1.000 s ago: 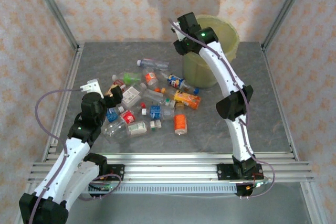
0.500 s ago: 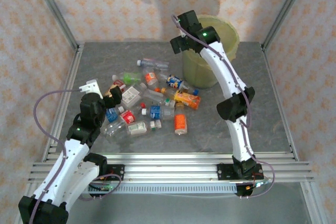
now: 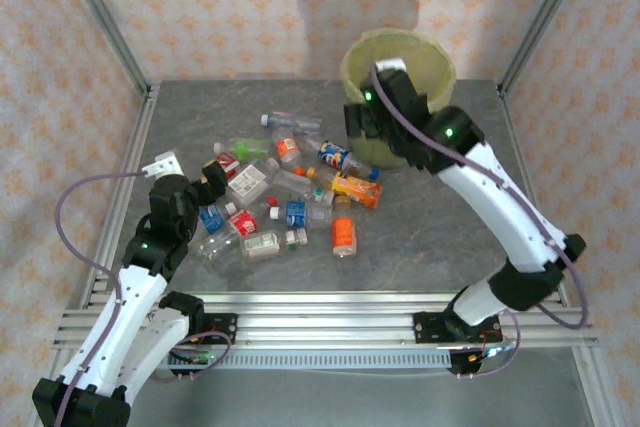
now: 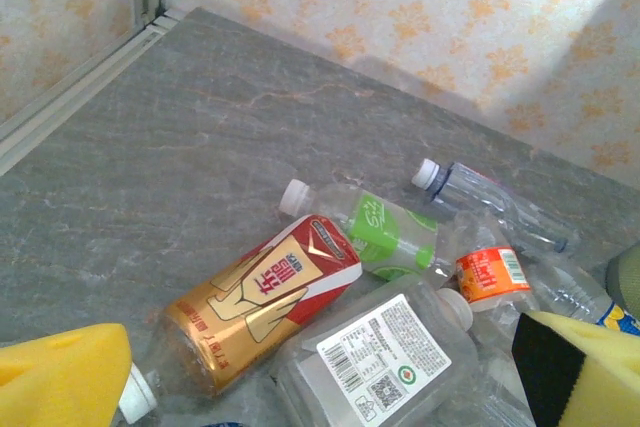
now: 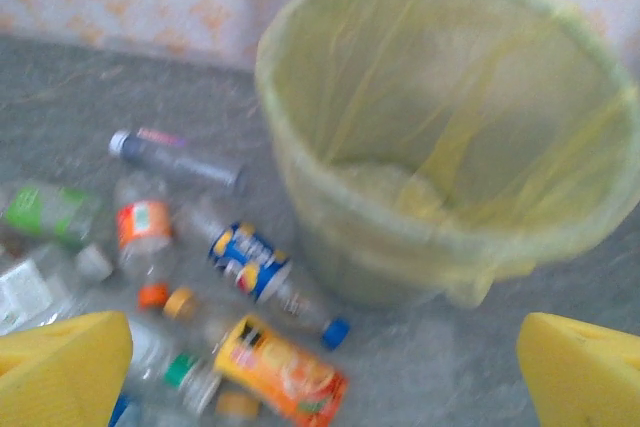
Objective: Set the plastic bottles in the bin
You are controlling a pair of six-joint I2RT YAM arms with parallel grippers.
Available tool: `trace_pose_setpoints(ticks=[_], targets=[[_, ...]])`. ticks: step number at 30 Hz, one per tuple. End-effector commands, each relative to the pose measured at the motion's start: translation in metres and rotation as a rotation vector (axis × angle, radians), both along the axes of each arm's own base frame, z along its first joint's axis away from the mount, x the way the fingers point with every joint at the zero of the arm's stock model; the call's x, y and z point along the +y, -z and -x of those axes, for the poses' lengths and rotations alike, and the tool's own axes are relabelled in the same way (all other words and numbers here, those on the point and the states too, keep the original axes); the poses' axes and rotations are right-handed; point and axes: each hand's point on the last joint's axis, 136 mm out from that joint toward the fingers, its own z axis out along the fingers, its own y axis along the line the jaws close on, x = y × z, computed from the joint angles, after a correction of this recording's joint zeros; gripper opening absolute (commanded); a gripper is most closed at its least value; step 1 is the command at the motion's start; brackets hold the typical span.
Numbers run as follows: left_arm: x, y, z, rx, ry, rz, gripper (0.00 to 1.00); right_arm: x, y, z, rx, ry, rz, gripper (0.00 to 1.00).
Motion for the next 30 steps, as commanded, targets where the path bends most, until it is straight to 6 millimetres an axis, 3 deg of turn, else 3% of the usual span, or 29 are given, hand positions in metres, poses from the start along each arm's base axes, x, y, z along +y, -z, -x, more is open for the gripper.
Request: trace_pose_setpoints(ticks=[1,8,11,19,30], targets=[[0.005,-0.015,0.006,-0.014,-0.047,0.025,1.0,-0.002,0.046,0.015,0.069,0.099,-0.131,0.99],[-0.001,-0.015,0.006,-0.022,-0.016,0.052,1.0,0.019,0.167,0.074,0.345,0.109,-0.164,0.96],[-0.002,-0.012,0.005,-0.009,-0.014,0.056,1.0,0.036,0.204,0.092,0.435,0.081,-0.186,0.93],[0.0,-0.008,0.003,-0.001,-0.038,0.066,1.0,0.07,0.259,0.102,0.602,-0.009,-0.146,0.89],[0.003,-0.006,0.005,0.008,-0.044,0.046,1.0,0.06,0.306,0.09,0.666,0.073,-0.017,0.69]])
